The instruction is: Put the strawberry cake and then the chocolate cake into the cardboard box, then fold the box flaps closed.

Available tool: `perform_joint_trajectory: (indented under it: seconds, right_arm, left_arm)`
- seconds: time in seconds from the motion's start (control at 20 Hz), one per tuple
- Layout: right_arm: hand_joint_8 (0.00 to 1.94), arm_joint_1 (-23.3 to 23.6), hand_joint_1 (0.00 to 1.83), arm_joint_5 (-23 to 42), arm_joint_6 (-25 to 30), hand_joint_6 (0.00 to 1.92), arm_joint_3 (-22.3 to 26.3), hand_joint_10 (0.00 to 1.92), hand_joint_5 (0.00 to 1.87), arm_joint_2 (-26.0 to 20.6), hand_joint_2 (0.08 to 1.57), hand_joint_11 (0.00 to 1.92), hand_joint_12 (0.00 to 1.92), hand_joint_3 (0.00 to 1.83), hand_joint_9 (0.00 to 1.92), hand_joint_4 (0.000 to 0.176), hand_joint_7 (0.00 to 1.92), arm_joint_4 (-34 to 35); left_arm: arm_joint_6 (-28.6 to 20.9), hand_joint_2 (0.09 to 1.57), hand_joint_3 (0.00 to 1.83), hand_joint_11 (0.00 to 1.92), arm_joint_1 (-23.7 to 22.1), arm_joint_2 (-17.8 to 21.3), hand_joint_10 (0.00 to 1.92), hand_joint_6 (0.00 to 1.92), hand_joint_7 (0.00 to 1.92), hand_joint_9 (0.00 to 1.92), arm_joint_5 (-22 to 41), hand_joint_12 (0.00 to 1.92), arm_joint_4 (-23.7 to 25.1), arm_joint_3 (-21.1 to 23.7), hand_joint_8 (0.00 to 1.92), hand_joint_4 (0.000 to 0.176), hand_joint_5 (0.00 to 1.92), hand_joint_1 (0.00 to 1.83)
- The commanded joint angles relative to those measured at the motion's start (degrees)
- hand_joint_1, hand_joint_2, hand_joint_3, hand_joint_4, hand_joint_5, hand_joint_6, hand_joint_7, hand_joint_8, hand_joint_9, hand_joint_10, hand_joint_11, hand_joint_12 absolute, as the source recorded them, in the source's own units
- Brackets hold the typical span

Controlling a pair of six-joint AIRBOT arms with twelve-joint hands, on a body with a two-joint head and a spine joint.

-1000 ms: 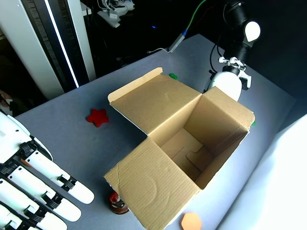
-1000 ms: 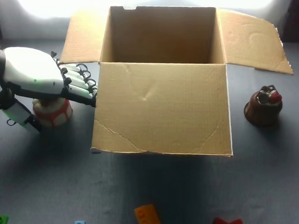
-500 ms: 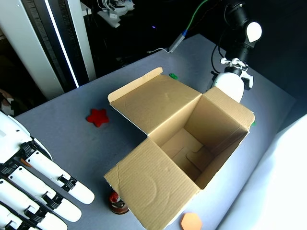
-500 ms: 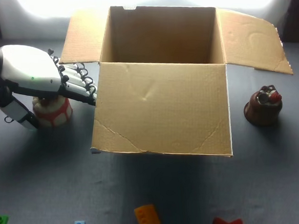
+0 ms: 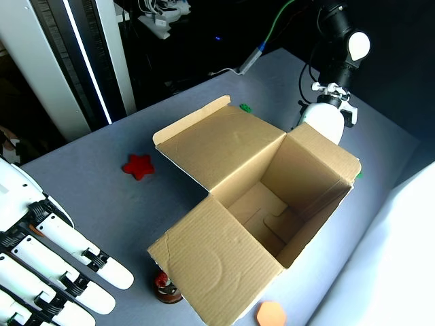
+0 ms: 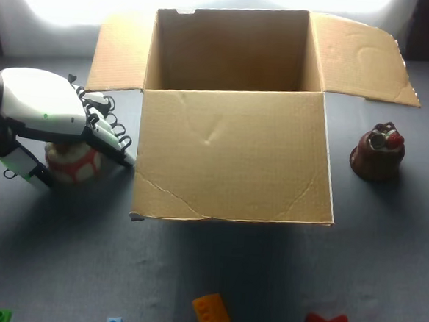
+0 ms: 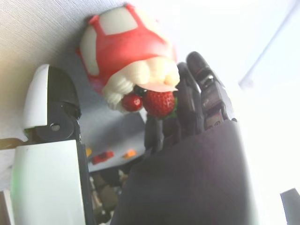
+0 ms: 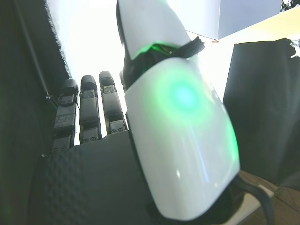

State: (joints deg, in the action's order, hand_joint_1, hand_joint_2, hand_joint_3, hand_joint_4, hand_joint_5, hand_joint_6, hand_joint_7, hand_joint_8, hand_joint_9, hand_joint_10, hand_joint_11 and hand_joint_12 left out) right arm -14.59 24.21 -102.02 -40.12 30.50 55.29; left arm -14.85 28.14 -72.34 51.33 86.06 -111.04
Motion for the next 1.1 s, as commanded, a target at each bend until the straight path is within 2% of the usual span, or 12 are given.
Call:
perform_joint_trajectory:
  seconds: [0.0,0.05,0.1,0.15,0.2,0.3,0.5,0.65,0.7,0.8,1.0,1.05]
  right_arm:
    - [0.00,0.35,1.14,5.41,-0.25,0.00,-0.17,0.00,0.01,-0.56,1.05,0.01,0.01,0.00,0.00,0.005,0.00,-1.61]
    - [0.00,0.35,1.14,5.41,-0.25,0.00,-0.17,0.00,0.01,-0.56,1.05,0.00,0.00,0.00,0.00,0.005,0.00,-1.61]
    - [0.00,0.35,1.14,5.41,-0.25,0.00,-0.17,0.00,0.01,-0.56,1.05,0.00,0.00,0.00,0.00,0.005,0.00,-1.61]
    - [0.00,0.34,1.13,5.40,-0.25,0.00,-0.17,0.00,0.00,-0.56,1.05,0.00,0.00,0.00,0.00,0.006,0.00,-1.61]
    - [0.00,0.34,1.11,5.40,-0.25,0.00,-0.17,0.00,0.00,-0.56,1.05,0.01,0.00,0.00,0.00,0.009,0.00,-1.61]
    - [0.00,0.33,1.10,5.39,-0.26,0.00,-0.17,0.00,0.01,-0.56,1.05,0.02,0.01,0.00,0.01,0.005,0.00,-1.61]
    - [0.00,0.32,1.08,5.38,-0.26,0.00,-0.16,0.00,0.01,-0.56,1.06,0.00,0.01,0.00,0.01,0.002,0.00,-1.61]
    - [0.00,0.30,1.09,5.38,-0.26,0.00,-0.16,0.01,0.01,-0.56,1.05,0.01,0.02,0.00,0.01,0.006,0.00,-1.61]
    - [0.00,0.29,1.08,5.38,-0.26,0.00,-0.16,0.00,0.02,-0.56,1.06,0.00,0.14,0.00,0.02,0.010,0.00,-1.61]
    - [0.00,0.27,1.09,5.35,-0.26,0.00,-0.15,0.00,0.02,-0.56,1.05,0.00,0.20,0.00,0.02,0.011,0.00,-1.61]
    - [0.01,0.23,1.11,5.35,-0.34,0.00,-0.14,0.02,0.02,-0.57,1.06,0.00,0.09,0.00,0.04,0.010,0.04,-1.61]
    - [0.01,0.23,1.14,5.36,-0.36,0.00,-0.14,0.01,0.02,-0.57,1.05,0.00,0.00,0.00,0.04,0.017,0.05,-1.61]
  left_arm:
    - [0.17,0.99,0.00,0.15,0.04,0.49,0.68,0.01,0.55,0.41,0.86,1.54,-3.23,-0.18,0.02,0.052,0.55,1.28]
    - [0.17,1.07,0.01,0.43,0.12,0.52,1.37,0.16,0.42,0.43,0.85,1.69,-3.28,-0.17,0.87,0.001,0.70,1.31]
    - [0.17,1.07,0.01,0.43,0.12,0.56,1.37,0.16,0.42,0.43,0.85,1.69,-3.33,-0.16,0.87,0.001,0.70,1.31]
    - [0.17,1.20,0.01,0.56,0.12,0.66,1.50,0.50,0.55,0.68,0.85,1.68,-3.46,-0.05,1.37,0.000,0.66,1.42]
    - [0.16,1.21,0.01,0.69,0.12,0.74,1.53,1.04,0.72,0.79,0.84,1.69,-3.48,0.02,1.34,0.000,0.71,1.36]
    - [0.12,1.16,0.00,0.81,0.12,0.98,1.44,1.06,0.82,0.85,0.84,1.65,-3.52,0.21,1.16,0.000,0.89,1.36]
    - [-0.38,1.17,0.00,0.81,0.11,1.91,1.45,1.14,0.78,0.84,0.85,1.66,-3.53,1.11,1.22,0.000,0.86,1.36]
    - [-0.47,1.17,0.00,0.80,-0.21,3.48,1.44,1.12,0.78,0.83,0.85,1.66,-3.52,2.93,1.24,0.000,0.86,1.36]
    - [-0.47,1.17,0.00,0.80,-0.45,4.25,1.39,1.14,0.79,0.85,0.85,1.62,-3.52,3.75,1.19,0.000,0.88,1.36]
    - [-0.47,1.17,0.00,0.79,-1.07,5.55,1.40,1.17,0.77,0.84,0.85,1.62,-3.52,4.97,1.22,0.000,0.86,1.36]
    - [-0.47,1.17,0.00,0.81,-4.62,9.60,1.37,1.16,0.75,0.85,0.79,1.63,-3.49,7.91,1.27,0.000,0.87,1.35]
    - [-0.56,1.17,0.00,0.83,-5.71,10.66,1.39,1.14,0.75,0.85,0.83,1.61,-3.23,8.44,1.27,0.000,0.87,1.36]
